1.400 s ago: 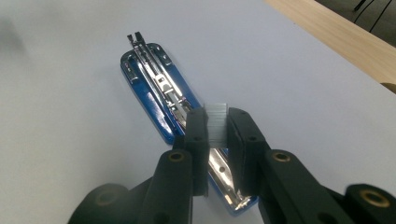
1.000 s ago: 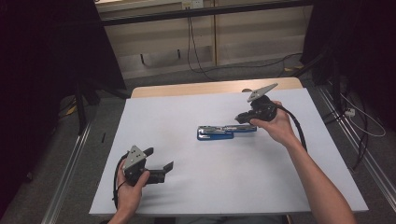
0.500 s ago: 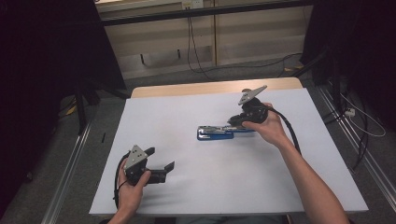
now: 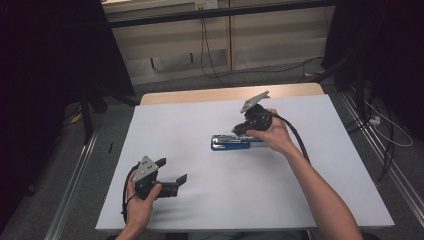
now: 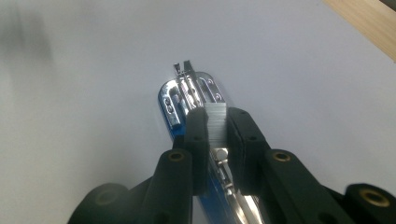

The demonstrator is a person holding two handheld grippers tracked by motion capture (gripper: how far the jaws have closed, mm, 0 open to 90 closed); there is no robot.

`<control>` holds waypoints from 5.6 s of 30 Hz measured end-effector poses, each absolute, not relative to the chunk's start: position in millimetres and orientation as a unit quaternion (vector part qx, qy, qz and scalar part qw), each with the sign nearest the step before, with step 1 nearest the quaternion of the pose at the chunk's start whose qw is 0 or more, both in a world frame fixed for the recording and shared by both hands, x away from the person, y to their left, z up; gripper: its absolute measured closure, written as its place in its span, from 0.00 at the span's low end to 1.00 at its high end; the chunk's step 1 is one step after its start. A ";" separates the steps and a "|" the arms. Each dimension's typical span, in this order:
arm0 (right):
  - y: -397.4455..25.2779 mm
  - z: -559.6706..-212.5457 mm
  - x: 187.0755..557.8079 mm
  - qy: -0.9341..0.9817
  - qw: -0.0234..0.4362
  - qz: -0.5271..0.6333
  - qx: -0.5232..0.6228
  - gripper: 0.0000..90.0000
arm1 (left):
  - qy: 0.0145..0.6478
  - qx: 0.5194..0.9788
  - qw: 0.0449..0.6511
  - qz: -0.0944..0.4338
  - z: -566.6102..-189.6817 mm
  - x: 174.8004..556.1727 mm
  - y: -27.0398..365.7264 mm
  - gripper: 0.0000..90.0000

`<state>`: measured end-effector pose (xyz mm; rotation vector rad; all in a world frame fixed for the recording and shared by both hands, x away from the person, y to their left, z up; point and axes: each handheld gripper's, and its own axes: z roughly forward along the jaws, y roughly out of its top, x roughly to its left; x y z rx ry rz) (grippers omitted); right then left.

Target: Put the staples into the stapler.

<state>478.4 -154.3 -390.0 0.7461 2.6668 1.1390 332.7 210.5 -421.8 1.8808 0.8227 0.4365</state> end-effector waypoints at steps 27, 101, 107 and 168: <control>-108.9 -398.0 494.2 0.912 0.063 0.353 0.200 0.88 | 0.337 0.765 0.521 0.174 -417.5 328.3 208.2 0.05; -91.7 -412.8 511.1 0.936 0.044 0.331 0.113 0.88 | 0.328 0.783 0.498 0.177 -422.5 329.8 208.6 0.05; -90.5 -413.1 511.2 0.935 0.047 0.333 0.113 0.87 | 0.328 0.783 0.498 0.178 -422.4 329.9 208.7 0.05; -138.2 -407.1 474.9 0.816 0.148 0.433 0.353 0.05 | 0.336 0.784 0.491 0.176 -424.5 332.2 209.3 0.05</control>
